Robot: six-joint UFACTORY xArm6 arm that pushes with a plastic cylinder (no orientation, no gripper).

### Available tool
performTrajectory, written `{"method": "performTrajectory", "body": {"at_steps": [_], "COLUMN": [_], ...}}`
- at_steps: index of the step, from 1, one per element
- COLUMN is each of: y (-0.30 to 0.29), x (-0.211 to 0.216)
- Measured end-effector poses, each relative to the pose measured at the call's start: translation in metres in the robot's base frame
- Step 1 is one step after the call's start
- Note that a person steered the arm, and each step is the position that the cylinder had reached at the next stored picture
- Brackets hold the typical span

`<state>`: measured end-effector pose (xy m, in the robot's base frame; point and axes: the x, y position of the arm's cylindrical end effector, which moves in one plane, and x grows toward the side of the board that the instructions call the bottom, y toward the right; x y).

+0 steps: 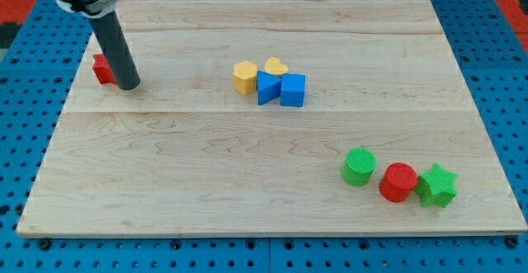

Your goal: Move the red star to the top left

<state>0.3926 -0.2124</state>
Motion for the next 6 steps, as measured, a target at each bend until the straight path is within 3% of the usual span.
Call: {"method": "performTrajectory", "body": {"at_steps": [2, 3, 5, 6], "y": [-0.058, -0.058, -0.092, -0.092], "x": [-0.076, -0.033, -0.033, -0.058]}}
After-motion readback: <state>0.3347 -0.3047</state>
